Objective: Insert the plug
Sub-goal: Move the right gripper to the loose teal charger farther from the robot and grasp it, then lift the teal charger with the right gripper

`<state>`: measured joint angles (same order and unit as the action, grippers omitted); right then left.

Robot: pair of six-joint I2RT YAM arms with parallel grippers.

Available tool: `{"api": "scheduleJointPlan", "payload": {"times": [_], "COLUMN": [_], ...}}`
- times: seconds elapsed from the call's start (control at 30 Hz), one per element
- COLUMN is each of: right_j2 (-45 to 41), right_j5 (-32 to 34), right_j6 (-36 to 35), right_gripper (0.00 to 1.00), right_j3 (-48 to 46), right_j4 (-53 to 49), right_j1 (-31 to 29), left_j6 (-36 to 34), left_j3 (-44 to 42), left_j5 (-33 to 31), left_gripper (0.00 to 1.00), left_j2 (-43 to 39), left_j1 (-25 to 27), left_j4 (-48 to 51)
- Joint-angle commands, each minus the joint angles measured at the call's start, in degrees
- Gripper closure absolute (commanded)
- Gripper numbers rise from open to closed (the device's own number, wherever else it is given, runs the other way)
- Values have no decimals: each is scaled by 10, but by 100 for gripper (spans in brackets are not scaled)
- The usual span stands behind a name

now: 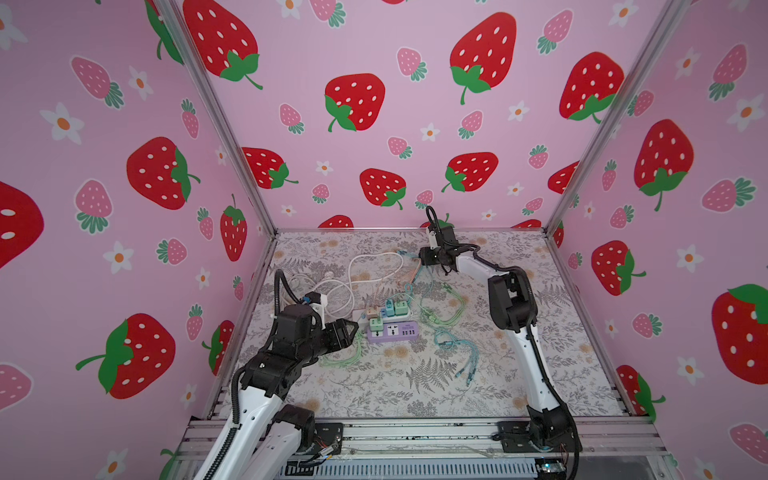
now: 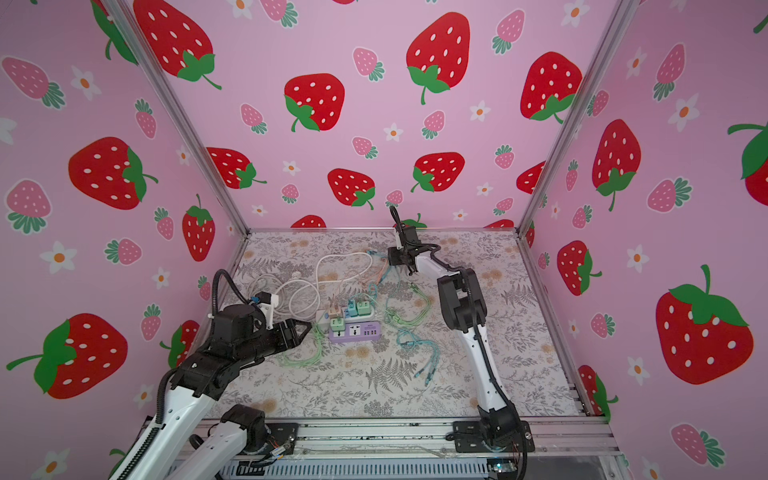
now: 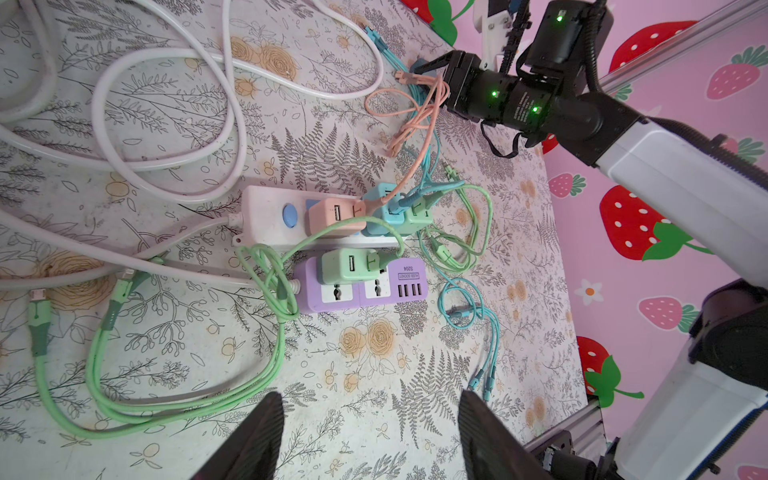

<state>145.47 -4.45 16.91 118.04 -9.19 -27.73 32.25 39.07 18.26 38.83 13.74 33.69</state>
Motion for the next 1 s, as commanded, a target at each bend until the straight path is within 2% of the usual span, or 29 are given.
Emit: {"api": "scheduleJointPlan", "payload": {"times": [0.0,0.17,0.43,0.73,0.97], "right_j2": [11,-2,-88,-251,-369], "right_j5": [9,7,-27,-47,-61], "right_j6": [21,22,-17,-67,-104], "right_gripper": [45,64,73,74,76], "right_j3": [19,-4,-111,-241,-294], "right_j4": [-1,1,60,122,147], "right_j1": [6,13,14,14,14], "left_j6": [-9,-9,-4,1,7], "left_j3": [20,18,13,17,19], "left_j5": [6,5,12,23,30], "left_gripper": [31,31,31,31,31], "left_j2": [1,2,9,10,6], "left_j1": [-3,-3,-3,-3,-3], "left_j4": [5,3,-7,-14,-17]}}
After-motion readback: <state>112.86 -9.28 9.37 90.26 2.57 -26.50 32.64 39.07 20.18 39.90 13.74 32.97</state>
